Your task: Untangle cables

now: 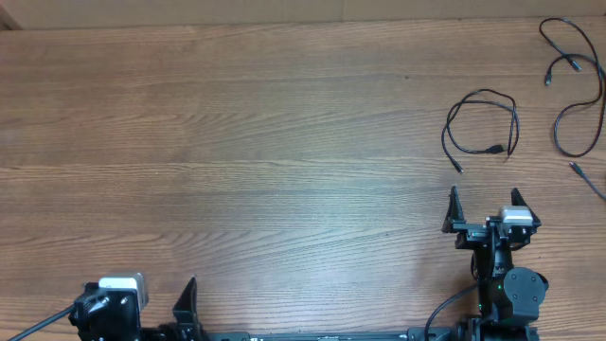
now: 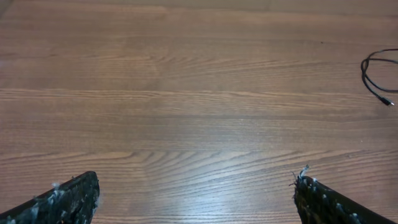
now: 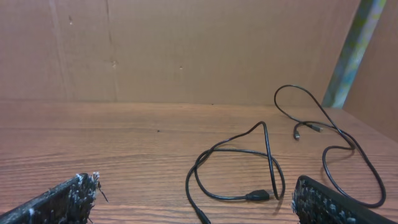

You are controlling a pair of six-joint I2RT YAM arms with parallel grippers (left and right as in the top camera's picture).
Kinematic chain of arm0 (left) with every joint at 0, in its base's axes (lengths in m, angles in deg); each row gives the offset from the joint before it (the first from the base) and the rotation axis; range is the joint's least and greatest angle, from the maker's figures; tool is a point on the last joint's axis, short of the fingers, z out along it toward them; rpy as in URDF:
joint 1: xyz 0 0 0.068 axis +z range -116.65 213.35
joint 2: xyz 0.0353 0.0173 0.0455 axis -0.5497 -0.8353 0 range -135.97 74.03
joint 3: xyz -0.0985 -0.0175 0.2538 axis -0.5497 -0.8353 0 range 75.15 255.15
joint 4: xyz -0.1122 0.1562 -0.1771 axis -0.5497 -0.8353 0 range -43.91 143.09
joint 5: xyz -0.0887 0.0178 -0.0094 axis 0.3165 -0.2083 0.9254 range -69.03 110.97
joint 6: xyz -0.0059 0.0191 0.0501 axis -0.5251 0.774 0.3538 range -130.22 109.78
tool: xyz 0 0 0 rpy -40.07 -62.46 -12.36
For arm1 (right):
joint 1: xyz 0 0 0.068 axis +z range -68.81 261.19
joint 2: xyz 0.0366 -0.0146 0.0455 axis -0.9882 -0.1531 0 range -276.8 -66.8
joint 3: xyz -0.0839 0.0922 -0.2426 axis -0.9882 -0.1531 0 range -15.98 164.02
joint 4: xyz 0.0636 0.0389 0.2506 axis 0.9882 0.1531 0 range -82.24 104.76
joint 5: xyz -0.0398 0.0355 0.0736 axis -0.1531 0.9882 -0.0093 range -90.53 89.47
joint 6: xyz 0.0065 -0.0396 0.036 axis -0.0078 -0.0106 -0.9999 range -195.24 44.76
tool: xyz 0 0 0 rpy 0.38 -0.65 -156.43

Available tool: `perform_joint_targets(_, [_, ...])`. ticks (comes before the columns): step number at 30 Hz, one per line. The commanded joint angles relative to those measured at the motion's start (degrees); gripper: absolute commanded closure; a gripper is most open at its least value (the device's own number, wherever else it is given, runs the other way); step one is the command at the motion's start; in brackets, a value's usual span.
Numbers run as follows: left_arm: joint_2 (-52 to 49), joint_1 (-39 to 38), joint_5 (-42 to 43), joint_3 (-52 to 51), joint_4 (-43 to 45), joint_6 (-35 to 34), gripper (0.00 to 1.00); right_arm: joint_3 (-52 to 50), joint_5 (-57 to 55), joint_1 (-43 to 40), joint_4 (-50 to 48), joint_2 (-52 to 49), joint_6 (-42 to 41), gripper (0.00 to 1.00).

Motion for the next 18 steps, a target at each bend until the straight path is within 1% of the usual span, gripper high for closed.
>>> perform_joint_targets(1, [2.56,-0.7,0.17,-0.31,-0.02,1.27,0.01,-0.85,-0.48,-0.09,-0.37,0.7,0.07,0.0])
perform_joint_targets(16, [21.31,-0.76,0.17,-0.31,-0.07,1.27,0.01,-0.85,-0.46,-0.09,-0.37,0.7,0.07,0.0])
perform_joint_targets(18, [21.33,-0.79,0.17,0.98,-2.99,1.27,0.0,-0.85,-0.48,-0.09,-0.37,0.7,0.07,0.0])
